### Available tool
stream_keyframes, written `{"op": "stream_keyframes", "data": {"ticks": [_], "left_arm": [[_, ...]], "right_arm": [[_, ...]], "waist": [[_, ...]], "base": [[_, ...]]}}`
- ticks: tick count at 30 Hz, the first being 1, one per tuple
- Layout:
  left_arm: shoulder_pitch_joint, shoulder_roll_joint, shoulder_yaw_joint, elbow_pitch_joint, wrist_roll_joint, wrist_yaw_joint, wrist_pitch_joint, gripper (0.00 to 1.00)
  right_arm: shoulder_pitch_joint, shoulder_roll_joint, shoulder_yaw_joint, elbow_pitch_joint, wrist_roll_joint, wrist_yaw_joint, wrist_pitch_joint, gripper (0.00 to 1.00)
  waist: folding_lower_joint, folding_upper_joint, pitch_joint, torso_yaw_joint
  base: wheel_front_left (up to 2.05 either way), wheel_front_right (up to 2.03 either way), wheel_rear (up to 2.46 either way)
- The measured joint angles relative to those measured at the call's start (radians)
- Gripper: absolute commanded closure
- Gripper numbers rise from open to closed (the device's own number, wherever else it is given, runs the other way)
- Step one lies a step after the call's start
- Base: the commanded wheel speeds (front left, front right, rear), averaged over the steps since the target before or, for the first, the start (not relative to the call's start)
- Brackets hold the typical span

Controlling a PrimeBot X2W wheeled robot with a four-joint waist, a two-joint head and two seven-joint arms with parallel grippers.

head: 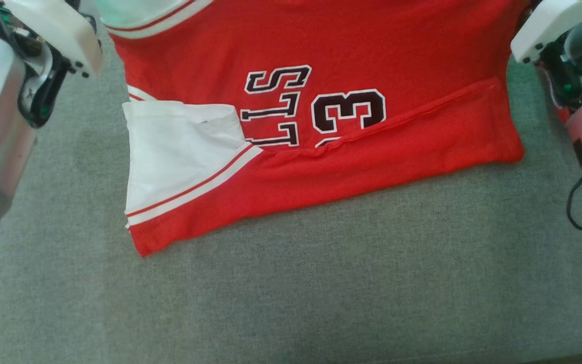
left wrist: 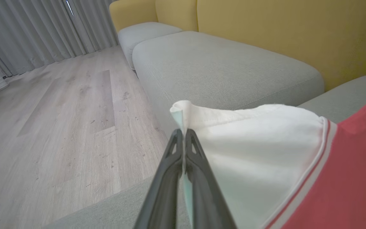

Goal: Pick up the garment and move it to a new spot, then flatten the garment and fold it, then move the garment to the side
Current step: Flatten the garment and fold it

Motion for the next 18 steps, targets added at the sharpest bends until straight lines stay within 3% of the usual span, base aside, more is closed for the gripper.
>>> {"op": "stream_keyframes", "data": {"ticks": [11,18], "left_arm": [[0.098,0.001,-0.064,-0.021,-0.041,-0.027,-0.016,1.00],[0.213,0.054,-0.110,-0.150,-0.114,-0.035,0.053,1.00]], "right_arm": [[0.085,-0.039,0.088,-0.002,0.108,0.000,0.012,1.00],[0.180,-0.096,0.151,-0.057,0.193,0.000,0.072,1.00]], "waist": [[0.0000,0.0000,-0.060,0.019],[-0.0002,0.0000,-0.120,0.032]], "base": [[0.00,0.00,0.00],[0.00,0.00,0.00]]}}
